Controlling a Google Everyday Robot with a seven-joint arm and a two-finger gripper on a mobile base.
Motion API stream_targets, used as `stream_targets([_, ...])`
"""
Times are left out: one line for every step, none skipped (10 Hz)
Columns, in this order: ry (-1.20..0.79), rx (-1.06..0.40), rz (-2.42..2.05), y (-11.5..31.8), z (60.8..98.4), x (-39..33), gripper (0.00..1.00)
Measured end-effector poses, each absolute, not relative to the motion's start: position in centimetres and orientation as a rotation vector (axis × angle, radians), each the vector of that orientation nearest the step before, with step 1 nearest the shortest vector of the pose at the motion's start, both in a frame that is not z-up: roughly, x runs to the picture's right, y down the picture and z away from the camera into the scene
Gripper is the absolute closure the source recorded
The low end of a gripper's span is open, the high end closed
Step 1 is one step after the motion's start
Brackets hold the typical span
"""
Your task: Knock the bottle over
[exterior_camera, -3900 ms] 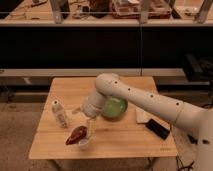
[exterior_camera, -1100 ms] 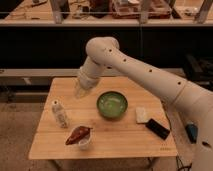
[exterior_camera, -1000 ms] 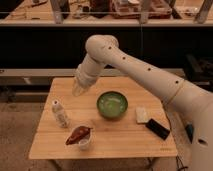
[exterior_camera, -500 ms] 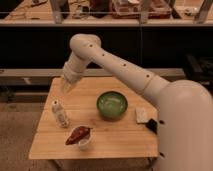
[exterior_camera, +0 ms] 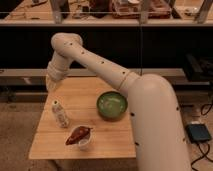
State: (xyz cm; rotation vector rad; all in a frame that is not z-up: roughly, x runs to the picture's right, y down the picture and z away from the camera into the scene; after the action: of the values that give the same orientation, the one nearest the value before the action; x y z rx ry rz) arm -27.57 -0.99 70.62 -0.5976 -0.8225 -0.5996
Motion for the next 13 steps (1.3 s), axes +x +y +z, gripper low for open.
stream_targets([-0.845,-0.601,-0.681,-0.2,70.7,-28.8,0.90])
stream_targets([-0.853,-0.607,-0.768,0.6,71.0,-29.4,0.90])
stream_targets([-0.856,-0.615,-0.855,1.5,71.4,-29.8,0.90])
stream_targets([-0.868,-0.624,-0.937,2.4,72.0,-30.2,0.90])
stream_targets([-0.882,-0.627,-0.980,2.9,72.4,-30.5,0.90])
stream_targets([-0.898,-0.623,-1.013,3.2,73.0,-31.0,0.90])
stream_targets([-0.915,-0.613,-1.043,3.4,73.6,-31.5,0.90])
stream_targets([-0.927,-0.609,-1.059,3.7,73.9,-31.8,0.90])
stream_targets([-0.942,-0.609,-1.078,4.0,74.3,-32.2,0.90])
stream_targets([-0.953,-0.613,-1.089,4.4,74.6,-32.3,0.90])
stream_targets([-0.969,-0.631,-1.104,5.2,75.1,-32.1,0.90])
stream_targets([-0.980,-0.641,-1.109,5.7,75.4,-32.1,0.90])
stream_targets([-0.996,-0.658,-1.117,6.4,75.6,-32.1,0.90])
